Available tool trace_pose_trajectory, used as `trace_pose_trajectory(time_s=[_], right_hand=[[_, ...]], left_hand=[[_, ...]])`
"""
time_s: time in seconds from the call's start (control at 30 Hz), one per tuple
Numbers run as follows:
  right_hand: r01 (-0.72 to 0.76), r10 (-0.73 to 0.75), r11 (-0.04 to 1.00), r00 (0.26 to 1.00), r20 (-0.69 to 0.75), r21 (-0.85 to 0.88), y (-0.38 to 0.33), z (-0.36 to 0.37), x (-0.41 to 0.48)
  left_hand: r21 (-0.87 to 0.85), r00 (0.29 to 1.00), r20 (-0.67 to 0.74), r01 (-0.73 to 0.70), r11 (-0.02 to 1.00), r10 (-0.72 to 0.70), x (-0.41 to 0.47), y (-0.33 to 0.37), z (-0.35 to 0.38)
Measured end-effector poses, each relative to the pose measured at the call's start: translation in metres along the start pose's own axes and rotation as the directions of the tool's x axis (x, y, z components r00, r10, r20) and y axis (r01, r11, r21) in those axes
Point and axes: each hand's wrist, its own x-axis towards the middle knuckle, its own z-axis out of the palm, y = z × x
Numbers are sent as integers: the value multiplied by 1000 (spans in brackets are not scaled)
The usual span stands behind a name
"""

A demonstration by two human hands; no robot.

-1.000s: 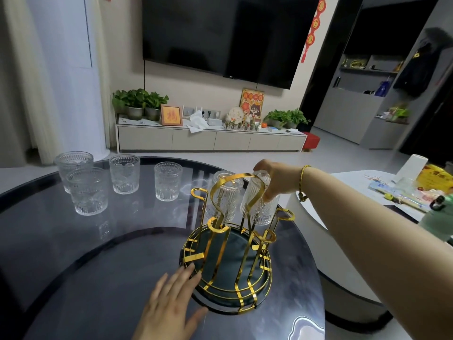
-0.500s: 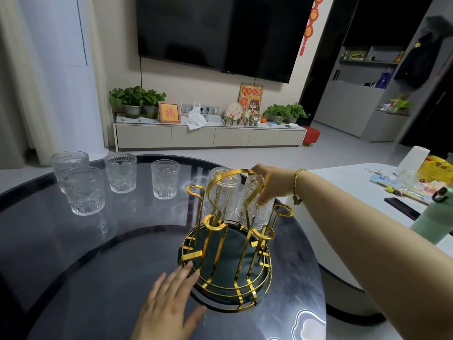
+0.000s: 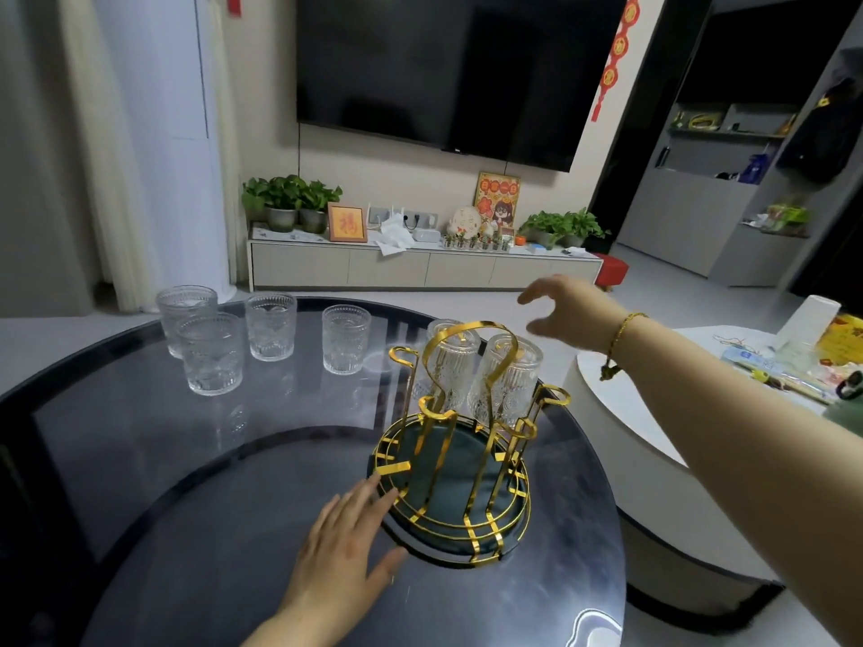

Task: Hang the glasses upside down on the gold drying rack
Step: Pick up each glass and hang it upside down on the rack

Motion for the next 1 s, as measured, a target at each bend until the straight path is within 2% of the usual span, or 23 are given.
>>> trace_pose_trajectory(time_s=[0.1, 0.17, 0.3, 0.4, 0.47, 0.53, 0.6, 0.67, 0.8, 0.87, 1.0], right_hand=[[65, 2, 975, 955, -298, 213, -36, -15, -13], [138, -10, 938, 928, -372, 318, -68, -17, -16], [251, -116, 883, 935, -336, 396, -137, 4, -9], [260, -148, 848, 953, -264, 463, -180, 47, 5], [174, -77, 825, 977, -199, 537, -195, 86, 15], [21, 41, 782, 996, -85, 623, -201, 129, 28], [-133, 157, 706, 987, 29, 696, -201, 167, 42], [-230, 278, 627, 958, 62, 744, -195, 194, 55], [-336, 490, 558, 872, 26, 759, -173, 237, 94], [-353, 513, 551, 858, 26, 756, -165, 251, 111], [-349, 497, 538, 867, 45, 768, -160, 272, 137]], left_hand=[[-58, 986, -166, -7, 998, -3, -8, -9, -14], [-54, 967, -248, 52, 997, -63, -15, -24, -28], [39, 928, -274, 272, 962, -251, -26, -76, -56], [109, 892, -265, 406, 907, -367, -35, -114, -74], [139, 882, -229, 449, 883, -412, -38, -129, -79], [143, 883, -204, 454, 879, -423, -38, -139, -79], [157, 881, -216, 456, 876, -420, -36, -146, -77], [179, 884, -220, 452, 874, -412, -36, -145, -78], [117, 870, -260, 459, 881, -419, -33, -143, -75], [103, 868, -278, 454, 885, -412, -32, -143, -77], [190, 886, -242, 443, 876, -396, -30, -143, -81]])
